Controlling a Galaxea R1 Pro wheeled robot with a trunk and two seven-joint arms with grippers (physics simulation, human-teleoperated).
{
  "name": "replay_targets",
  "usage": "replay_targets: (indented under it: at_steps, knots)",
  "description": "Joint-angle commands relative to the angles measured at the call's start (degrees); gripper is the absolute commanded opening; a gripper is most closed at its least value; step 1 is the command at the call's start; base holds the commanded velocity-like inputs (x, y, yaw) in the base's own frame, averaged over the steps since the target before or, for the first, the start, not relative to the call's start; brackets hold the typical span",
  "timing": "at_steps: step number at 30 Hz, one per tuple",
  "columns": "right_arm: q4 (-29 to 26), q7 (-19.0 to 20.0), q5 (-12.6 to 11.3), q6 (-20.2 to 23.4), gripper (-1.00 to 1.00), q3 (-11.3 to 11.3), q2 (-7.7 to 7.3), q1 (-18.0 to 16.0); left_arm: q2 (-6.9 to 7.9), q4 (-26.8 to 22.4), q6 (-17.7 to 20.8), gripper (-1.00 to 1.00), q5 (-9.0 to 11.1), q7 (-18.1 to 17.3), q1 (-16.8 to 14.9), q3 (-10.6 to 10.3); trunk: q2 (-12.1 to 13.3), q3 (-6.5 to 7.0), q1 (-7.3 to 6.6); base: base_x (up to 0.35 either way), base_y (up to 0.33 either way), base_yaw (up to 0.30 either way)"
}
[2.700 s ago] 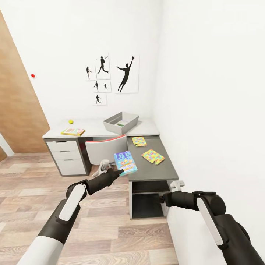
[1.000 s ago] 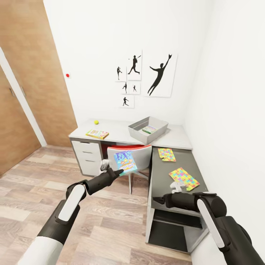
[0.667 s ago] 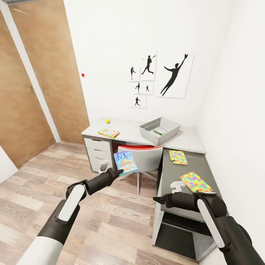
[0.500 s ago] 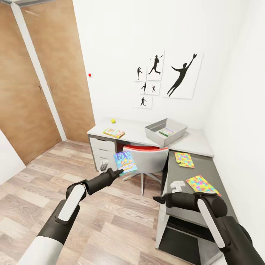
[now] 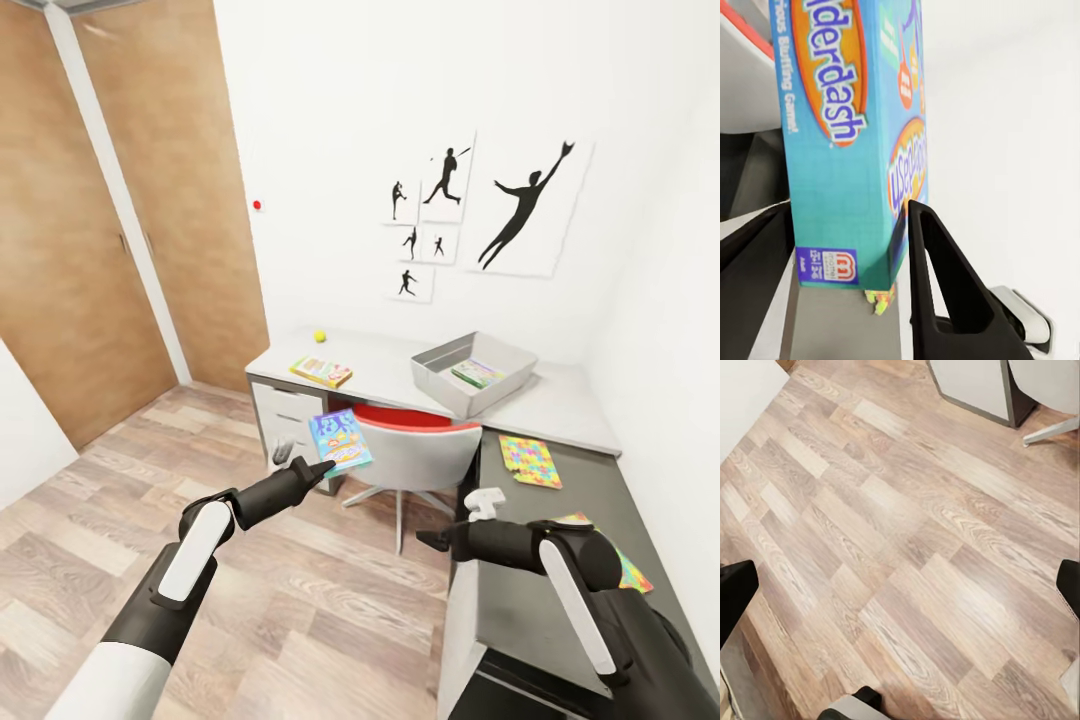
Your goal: Put all the toys in the child's room - the three board games (two on the bed and one on the table), the two jigsaw puzzles on the table, and the tennis ball on the table - inside the toy box on the table in the child's room.
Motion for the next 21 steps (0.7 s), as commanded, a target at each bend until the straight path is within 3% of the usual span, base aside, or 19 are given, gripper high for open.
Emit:
replay_targets:
  at_steps: [1,11,21]
  knots:
    - [-0.1,0.2,0.1,0.2,1.00,0.0,-0.04,0.0,0.02,0.0,0.2,-1.00,0.2,-0.1,-0.1,0.0,-0.1,-0.12,0.07,0.318,0.000,0.017]
    - [-1.0,0.2,0.1,0.2,1.00,0.0,-0.04,0.4,-0.01,0.0,0.1,-1.00,0.1,-0.1,-0.1,0.0,-0.1,-0.12,0.07,0.208,0.000,0.052]
    - [-1.3,0.2,0.2,0.2,1.00,0.0,-0.05,0.5,-0.02,0.0,0.1,-1.00,0.2,0.0,-0.1,0.0,-0.1,-0.12,0.07,0.043,0.000,0.229]
